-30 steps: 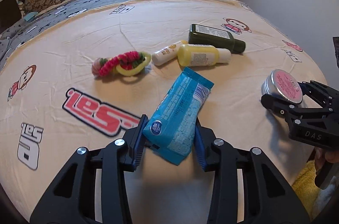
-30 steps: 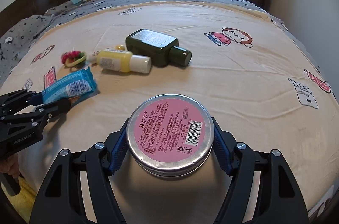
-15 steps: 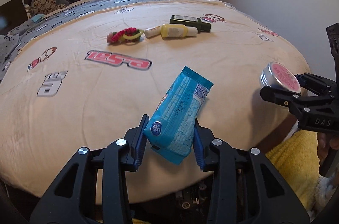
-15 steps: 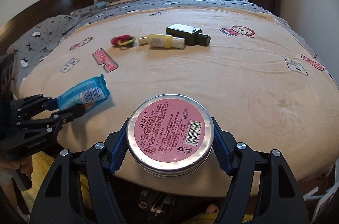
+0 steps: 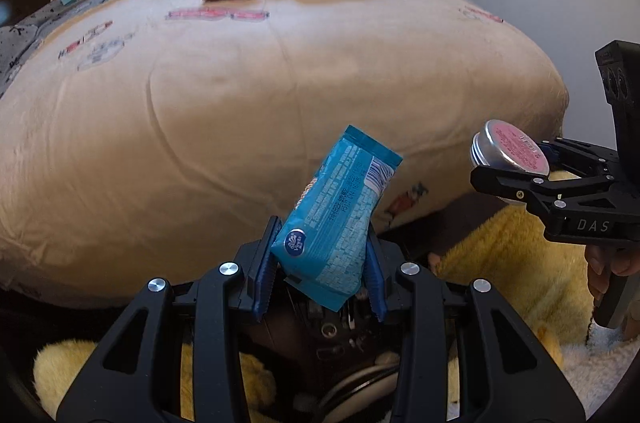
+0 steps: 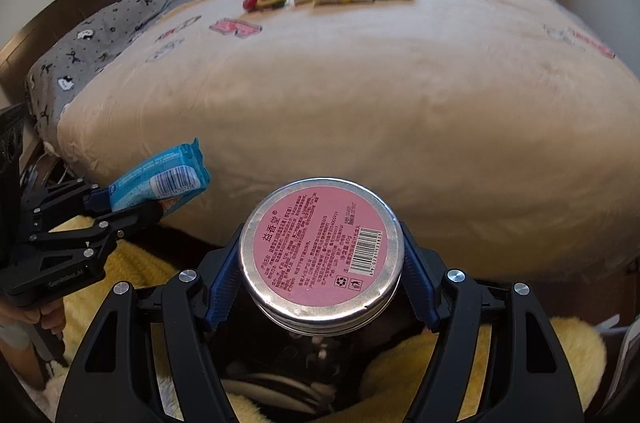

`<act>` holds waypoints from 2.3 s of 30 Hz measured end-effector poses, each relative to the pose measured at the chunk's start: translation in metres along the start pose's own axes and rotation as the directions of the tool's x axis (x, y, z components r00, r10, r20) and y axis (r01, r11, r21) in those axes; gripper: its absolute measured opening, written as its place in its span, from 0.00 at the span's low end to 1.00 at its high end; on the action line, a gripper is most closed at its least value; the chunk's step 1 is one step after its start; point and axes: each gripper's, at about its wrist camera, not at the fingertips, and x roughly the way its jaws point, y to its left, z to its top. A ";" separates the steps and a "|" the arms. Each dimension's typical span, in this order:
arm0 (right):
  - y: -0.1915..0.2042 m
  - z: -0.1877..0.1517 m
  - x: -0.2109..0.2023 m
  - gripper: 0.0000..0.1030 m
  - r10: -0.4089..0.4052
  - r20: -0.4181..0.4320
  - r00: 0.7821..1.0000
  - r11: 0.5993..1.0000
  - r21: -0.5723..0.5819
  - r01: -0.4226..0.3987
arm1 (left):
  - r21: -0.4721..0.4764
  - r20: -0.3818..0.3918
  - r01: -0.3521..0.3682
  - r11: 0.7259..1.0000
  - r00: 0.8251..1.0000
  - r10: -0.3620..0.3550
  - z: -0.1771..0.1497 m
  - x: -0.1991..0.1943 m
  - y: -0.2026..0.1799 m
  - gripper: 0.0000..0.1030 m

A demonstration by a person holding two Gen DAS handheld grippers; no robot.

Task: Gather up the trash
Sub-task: 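Carry the tin and blue packet down to the bin and open both grippers, then grasp the yellow bottle with right gripper while left grasps the pink pipe-cleaner ring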

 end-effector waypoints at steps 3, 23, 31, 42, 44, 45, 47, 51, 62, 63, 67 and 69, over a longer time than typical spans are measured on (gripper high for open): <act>0.002 -0.012 0.010 0.69 0.013 -0.045 0.999 1.000 0.017 -0.013 | -0.013 -0.054 0.017 1.000 0.998 -0.018 -0.017 0.010 0.000 0.35; 0.000 -0.060 0.099 0.69 0.051 -0.331 0.942 0.990 0.142 -0.004 | -0.126 -0.372 0.067 0.990 0.922 -0.110 -0.066 0.115 0.005 0.36; -0.010 -0.055 0.107 0.74 0.073 -0.355 0.932 0.988 0.154 -0.018 | -0.145 -0.401 0.069 0.987 0.908 -0.123 -0.068 0.123 0.008 0.46; -0.021 -0.051 0.098 0.90 0.070 -0.292 0.954 0.980 0.200 -0.011 | -0.142 -0.372 0.020 0.990 0.925 -0.072 -0.062 0.113 0.014 0.63; -0.023 -0.046 0.090 0.90 0.062 -0.268 0.962 0.979 0.203 -0.006 | -0.133 -0.351 0.008 0.991 0.935 -0.054 -0.057 0.105 0.015 0.66; -0.023 -0.045 0.086 0.91 0.059 -0.256 0.965 0.979 0.205 -0.006 | -0.126 -0.336 0.001 0.992 0.941 -0.043 -0.054 0.099 0.016 0.71; -0.024 -0.038 0.074 0.91 0.049 -0.218 0.975 0.979 0.203 -0.004 | -0.112 -0.298 -0.012 0.994 0.954 -0.022 -0.045 0.085 0.016 0.77; -0.024 -0.020 0.045 0.92 0.011 -0.132 0.991 0.984 0.177 0.013 | -0.084 -0.207 -0.019 0.996 0.978 0.001 -0.024 0.056 0.018 0.85; -0.043 0.065 0.004 0.94 -0.121 0.087 0.989 0.987 0.113 0.111 | -0.059 0.034 -0.110 0.992 0.993 0.112 0.054 0.000 0.044 0.90; -0.045 0.075 0.009 0.94 -0.115 0.089 0.989 0.988 0.111 0.105 | -0.063 0.043 -0.119 0.991 0.992 0.122 0.059 0.001 0.046 0.90; -0.043 0.101 0.025 0.94 -0.140 0.089 0.986 0.988 0.073 0.134 | -0.077 0.054 -0.146 0.986 0.987 0.151 0.087 0.011 0.058 0.90; -0.038 0.114 0.029 0.94 -0.131 0.106 0.986 0.990 0.059 0.126 | -0.070 0.070 -0.166 0.984 0.983 0.171 0.098 0.016 0.064 0.90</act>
